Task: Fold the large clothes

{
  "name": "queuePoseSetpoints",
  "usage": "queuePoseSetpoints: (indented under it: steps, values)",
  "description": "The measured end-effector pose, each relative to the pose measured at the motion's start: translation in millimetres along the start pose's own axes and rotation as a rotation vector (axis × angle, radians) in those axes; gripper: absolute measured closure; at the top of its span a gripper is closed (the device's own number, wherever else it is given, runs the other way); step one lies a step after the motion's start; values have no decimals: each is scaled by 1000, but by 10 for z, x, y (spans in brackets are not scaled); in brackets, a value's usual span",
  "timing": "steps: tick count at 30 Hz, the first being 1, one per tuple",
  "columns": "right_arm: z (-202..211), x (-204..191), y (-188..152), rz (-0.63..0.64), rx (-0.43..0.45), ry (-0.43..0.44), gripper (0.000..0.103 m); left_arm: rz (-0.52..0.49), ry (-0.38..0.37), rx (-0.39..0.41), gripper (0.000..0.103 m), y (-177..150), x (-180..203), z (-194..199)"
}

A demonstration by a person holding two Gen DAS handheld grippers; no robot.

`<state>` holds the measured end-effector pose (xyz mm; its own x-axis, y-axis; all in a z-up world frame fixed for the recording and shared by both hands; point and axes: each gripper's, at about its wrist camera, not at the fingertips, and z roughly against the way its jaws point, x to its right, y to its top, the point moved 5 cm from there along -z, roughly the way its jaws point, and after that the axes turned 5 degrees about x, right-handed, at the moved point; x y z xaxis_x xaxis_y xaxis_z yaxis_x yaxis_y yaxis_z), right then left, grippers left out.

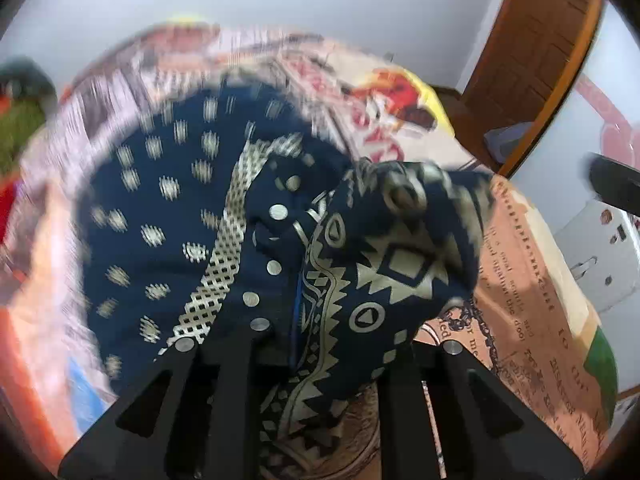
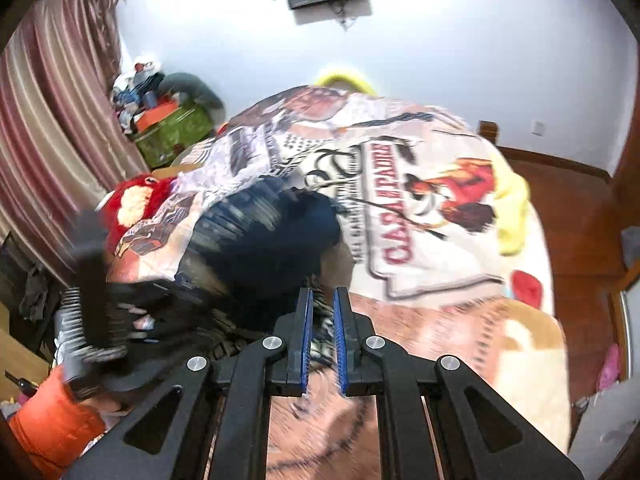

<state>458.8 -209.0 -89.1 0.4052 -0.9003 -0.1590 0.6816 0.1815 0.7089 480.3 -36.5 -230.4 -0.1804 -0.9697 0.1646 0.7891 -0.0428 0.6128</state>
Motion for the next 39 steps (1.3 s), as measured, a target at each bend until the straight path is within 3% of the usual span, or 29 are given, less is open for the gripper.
queuePoseSetpoints:
  steps: [4, 8, 11, 16, 20, 22, 24, 30, 33, 36, 37, 39]
  values:
    - [214, 117, -163, -17, -9, -2, 96, -7, -26, 2, 81, 6, -15, 121]
    - [276, 125, -223, -6, 13, 25, 96, -66, -60, -25, 45, -99, 96, 344]
    - [291, 72, -184, -27, 64, 65, 96, -106, -38, 7, 44, -198, 202, 576]
    - [319, -94, -80, -34, 126, 94, 96, -91, -60, 101, 43, -203, 189, 1093]
    - [229, -255, -80, 24, 110, 94, 96, -70, 39, 213, 28, -66, -15, 1410]
    - [157, -347, -101, 57, 102, 95, 96, -63, 110, 241, 25, 3, -175, 1418]
    - [66, -394, -108, 70, 94, 89, 96, -43, 145, 210, 25, 22, -323, 1292]
    - [-145, -452, -84, 16, 60, 167, 96, 14, 111, 12, 24, -283, -468, 526]
    - [-160, -504, -36, 42, 96, 142, 96, -58, 169, 44, 18, -404, -352, 454]
    - [-137, -530, 27, 42, 129, 151, 96, -105, 172, 48, 17, -439, -263, 500]
    - [-151, -537, 37, 44, 123, 151, 93, -98, 156, 51, 17, -442, -278, 539]
    - [-205, -553, 42, 43, 94, 147, 71, -53, 106, 56, 17, -441, -355, 651]
